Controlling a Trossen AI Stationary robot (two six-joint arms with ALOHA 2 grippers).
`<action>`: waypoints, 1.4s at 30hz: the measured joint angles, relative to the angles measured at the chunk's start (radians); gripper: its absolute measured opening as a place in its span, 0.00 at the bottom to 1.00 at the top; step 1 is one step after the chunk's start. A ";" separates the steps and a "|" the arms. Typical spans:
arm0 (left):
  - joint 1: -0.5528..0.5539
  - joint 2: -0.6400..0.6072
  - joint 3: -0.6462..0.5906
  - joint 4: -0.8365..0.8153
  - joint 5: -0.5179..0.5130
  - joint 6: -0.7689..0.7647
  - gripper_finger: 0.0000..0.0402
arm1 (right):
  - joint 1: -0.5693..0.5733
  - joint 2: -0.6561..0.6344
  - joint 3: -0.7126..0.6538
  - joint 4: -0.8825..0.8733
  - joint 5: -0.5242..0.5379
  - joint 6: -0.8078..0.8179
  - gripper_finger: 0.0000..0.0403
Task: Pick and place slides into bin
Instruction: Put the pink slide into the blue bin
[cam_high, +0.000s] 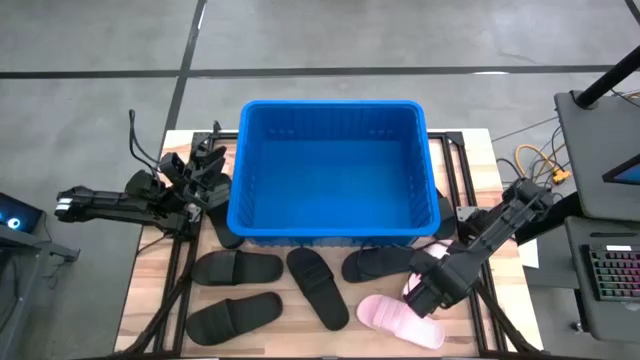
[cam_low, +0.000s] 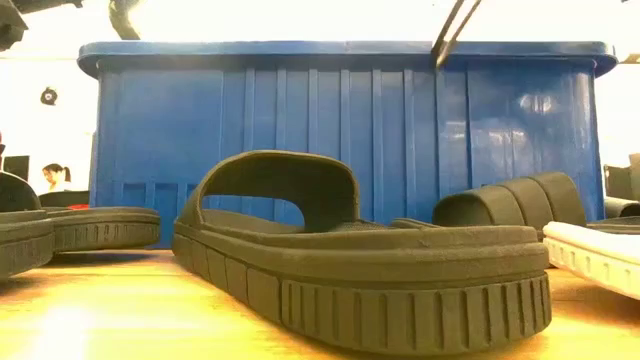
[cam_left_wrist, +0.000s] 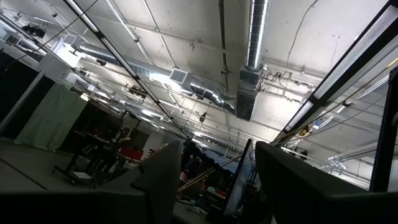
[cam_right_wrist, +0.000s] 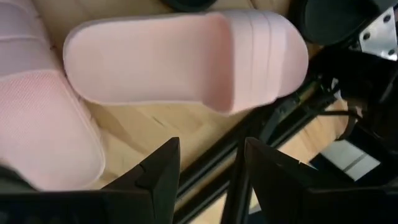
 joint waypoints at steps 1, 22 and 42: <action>0.000 0.000 0.000 0.000 0.000 0.000 0.48 | 0.001 0.015 0.000 0.001 0.012 0.000 0.42; 0.000 0.000 0.000 0.000 -0.004 -0.001 0.48 | 0.002 0.318 -0.012 -0.005 0.028 0.040 0.43; 0.000 -0.001 0.000 0.004 -0.021 -0.001 0.48 | 0.002 0.344 -0.071 -0.001 0.025 -0.034 0.42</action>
